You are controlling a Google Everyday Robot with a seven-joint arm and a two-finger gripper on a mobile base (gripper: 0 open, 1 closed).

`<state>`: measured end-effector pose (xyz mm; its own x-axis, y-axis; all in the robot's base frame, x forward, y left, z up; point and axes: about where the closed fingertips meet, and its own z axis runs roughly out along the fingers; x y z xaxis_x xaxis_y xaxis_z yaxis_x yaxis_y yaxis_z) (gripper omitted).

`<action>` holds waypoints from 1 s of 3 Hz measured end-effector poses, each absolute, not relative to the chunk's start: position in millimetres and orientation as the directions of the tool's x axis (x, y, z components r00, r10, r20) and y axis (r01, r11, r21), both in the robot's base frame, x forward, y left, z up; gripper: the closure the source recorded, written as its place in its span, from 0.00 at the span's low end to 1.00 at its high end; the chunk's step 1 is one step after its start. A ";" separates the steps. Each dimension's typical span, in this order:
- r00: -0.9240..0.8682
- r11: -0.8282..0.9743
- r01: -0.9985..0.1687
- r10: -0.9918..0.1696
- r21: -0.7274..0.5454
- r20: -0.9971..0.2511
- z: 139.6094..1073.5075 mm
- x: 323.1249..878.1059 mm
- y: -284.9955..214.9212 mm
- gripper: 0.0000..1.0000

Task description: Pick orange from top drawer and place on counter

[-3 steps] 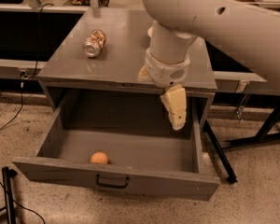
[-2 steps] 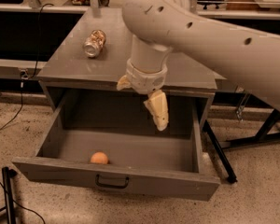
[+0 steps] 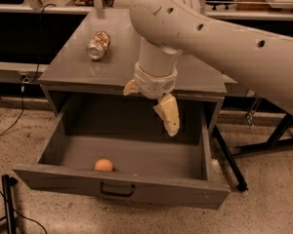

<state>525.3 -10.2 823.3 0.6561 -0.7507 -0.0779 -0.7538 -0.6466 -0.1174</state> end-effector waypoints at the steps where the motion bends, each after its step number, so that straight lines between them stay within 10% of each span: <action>1: 0.737 -0.723 -0.675 -0.670 -0.148 -0.089 808.0 524.8 10.0 0.00; 3: 0.920 -0.907 -0.390 -0.391 -0.157 -0.029 739.8 523.0 94.5 0.00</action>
Offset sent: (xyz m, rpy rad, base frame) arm -0.0043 0.1275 -0.0850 0.0524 -0.1339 0.5750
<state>523.0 94.5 739.8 0.9201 -0.3907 -0.0289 -0.3902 -0.9072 -0.1575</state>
